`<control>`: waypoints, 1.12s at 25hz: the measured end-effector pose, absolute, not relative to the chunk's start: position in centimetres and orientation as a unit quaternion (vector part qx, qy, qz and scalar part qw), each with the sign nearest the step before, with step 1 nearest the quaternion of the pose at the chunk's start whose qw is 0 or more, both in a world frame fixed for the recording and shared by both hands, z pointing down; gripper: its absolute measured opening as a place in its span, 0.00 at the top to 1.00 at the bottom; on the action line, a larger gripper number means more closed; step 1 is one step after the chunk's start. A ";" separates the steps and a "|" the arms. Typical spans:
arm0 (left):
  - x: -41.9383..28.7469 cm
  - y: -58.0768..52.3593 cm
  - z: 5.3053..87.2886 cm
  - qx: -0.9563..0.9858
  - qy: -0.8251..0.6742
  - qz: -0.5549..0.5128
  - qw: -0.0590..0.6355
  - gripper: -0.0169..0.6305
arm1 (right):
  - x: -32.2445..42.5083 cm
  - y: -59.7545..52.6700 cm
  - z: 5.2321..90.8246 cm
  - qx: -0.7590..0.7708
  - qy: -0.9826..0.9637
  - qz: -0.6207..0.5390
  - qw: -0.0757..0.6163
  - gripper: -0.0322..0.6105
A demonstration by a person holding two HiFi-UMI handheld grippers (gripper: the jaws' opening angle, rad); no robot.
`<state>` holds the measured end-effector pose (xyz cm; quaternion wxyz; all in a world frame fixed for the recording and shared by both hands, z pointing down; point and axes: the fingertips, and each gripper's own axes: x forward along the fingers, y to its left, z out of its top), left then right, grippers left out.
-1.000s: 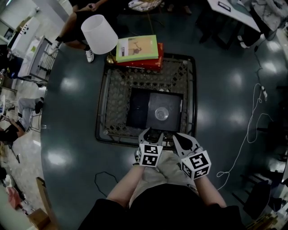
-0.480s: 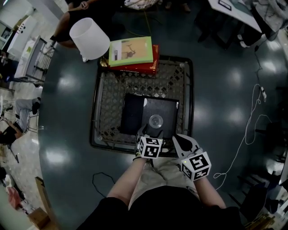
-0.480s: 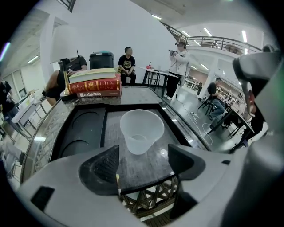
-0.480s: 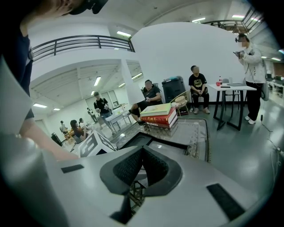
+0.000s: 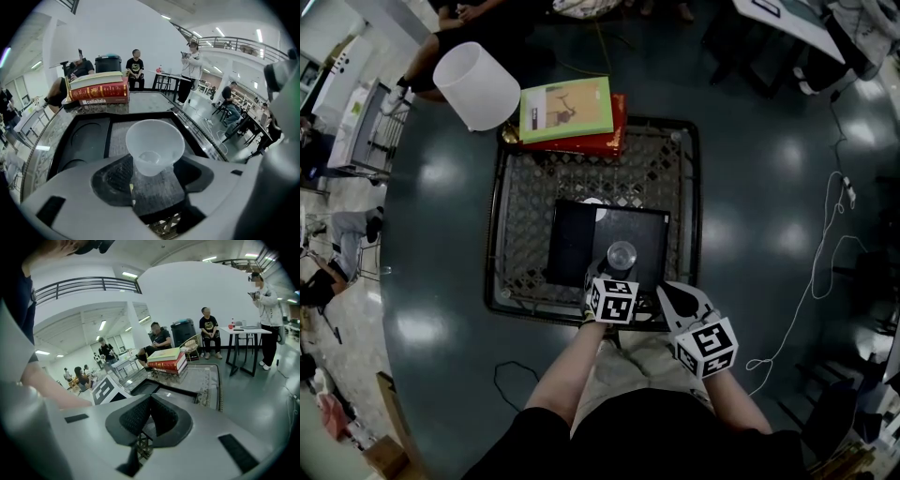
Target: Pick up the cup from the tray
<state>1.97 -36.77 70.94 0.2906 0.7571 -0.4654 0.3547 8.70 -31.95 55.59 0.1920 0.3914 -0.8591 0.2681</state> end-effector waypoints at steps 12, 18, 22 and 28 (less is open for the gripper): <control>2.0 -36.1 67.3 0.782 -0.462 0.319 0.270 0.56 | 7.7 -30.5 54.8 0.395 -0.862 0.257 0.188 0.93; 1.1 -34.4 64.7 0.790 -0.466 0.298 0.263 0.56 | 6.6 -28.9 54.0 0.396 -0.866 0.246 0.181 0.93; 0.3 -32.9 63.4 0.795 -0.469 0.289 0.254 0.56 | 5.9 -27.5 53.4 0.397 -0.868 0.239 0.177 0.93; -0.9 -30.2 61.9 0.797 -0.476 0.277 0.248 0.56 | 5.2 -25.2 52.9 0.401 -0.869 0.230 0.175 0.93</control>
